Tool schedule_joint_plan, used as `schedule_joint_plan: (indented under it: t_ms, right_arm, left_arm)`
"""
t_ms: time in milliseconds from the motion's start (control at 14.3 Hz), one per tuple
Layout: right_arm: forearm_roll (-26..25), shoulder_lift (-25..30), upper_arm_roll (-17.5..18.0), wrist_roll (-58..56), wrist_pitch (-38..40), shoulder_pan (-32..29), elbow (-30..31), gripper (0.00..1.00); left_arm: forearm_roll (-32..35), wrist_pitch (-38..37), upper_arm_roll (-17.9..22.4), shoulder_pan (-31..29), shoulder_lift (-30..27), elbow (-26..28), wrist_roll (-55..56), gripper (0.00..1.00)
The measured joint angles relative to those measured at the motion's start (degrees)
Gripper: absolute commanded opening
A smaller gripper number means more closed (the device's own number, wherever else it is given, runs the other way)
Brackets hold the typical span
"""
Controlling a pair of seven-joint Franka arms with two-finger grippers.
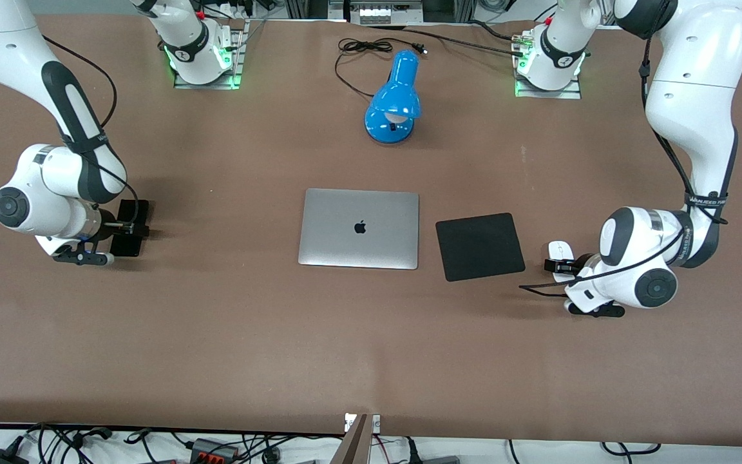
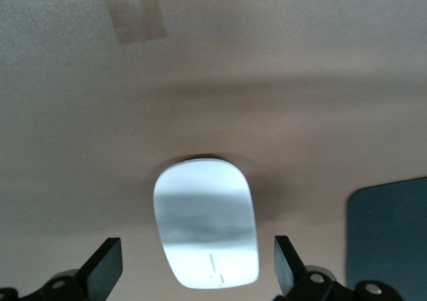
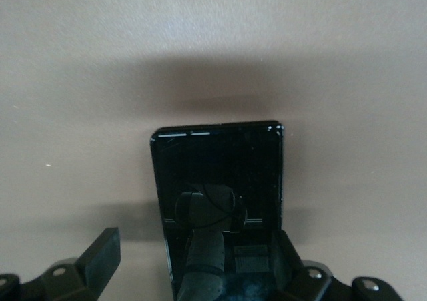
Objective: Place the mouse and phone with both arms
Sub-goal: 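Close the right gripper on the phone while the left gripper grasps the mouse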
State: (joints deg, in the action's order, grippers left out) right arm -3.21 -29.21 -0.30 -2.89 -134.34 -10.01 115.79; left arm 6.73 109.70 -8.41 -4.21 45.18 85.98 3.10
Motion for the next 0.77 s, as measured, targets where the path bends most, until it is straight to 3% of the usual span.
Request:
schedule_joint_plan:
  t_ms: [558,767]
  right_arm:
    - [-2.40,-0.90,-0.42,0.00,-1.36,-0.02,0.09,1.00]
    - [-2.53,-1.56,-0.47,-0.03,-1.59,-0.02,0.09,1.00]
  left_arm:
    - [0.18,-0.08,-0.01,0.21,0.55,0.18,-0.01,0.98]
    - [0.18,-0.08,-0.01,0.21,0.73,0.32,-0.01,0.69]
